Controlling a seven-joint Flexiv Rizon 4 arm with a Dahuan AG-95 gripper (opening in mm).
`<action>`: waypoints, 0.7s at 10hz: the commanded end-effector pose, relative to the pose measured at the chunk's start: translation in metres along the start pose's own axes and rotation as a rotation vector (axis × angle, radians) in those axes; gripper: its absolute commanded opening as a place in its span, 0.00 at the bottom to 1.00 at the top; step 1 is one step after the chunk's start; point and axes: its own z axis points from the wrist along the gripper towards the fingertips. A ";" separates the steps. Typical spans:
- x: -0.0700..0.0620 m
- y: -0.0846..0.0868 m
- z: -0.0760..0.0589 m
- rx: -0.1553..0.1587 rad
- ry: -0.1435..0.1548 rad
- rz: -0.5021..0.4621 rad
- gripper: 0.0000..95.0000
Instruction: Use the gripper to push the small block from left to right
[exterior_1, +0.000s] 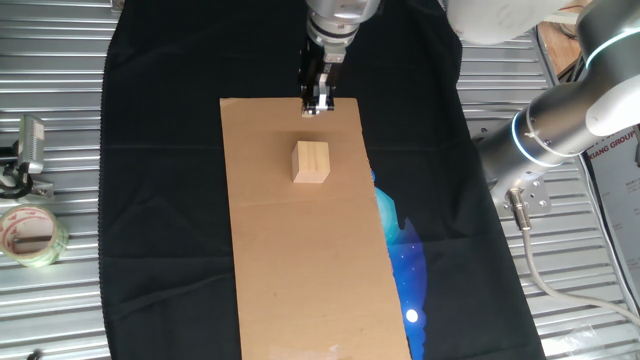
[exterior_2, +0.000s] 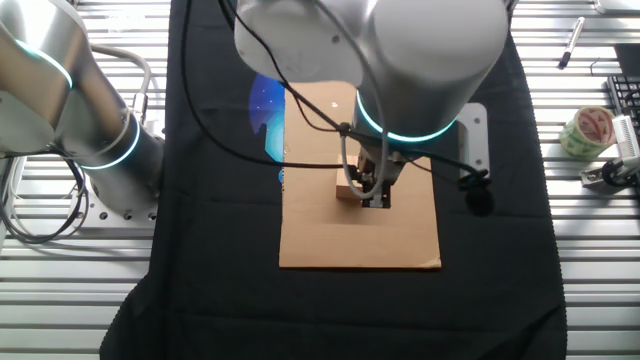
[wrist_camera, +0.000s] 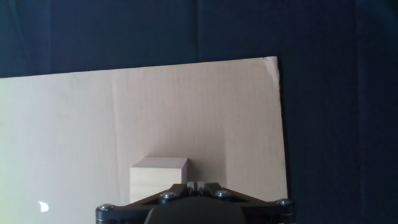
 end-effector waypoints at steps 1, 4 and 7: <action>0.001 0.000 0.005 0.028 -0.015 0.002 0.00; 0.001 -0.001 0.010 0.069 -0.026 0.012 0.00; 0.000 -0.001 0.014 0.070 -0.034 0.016 0.00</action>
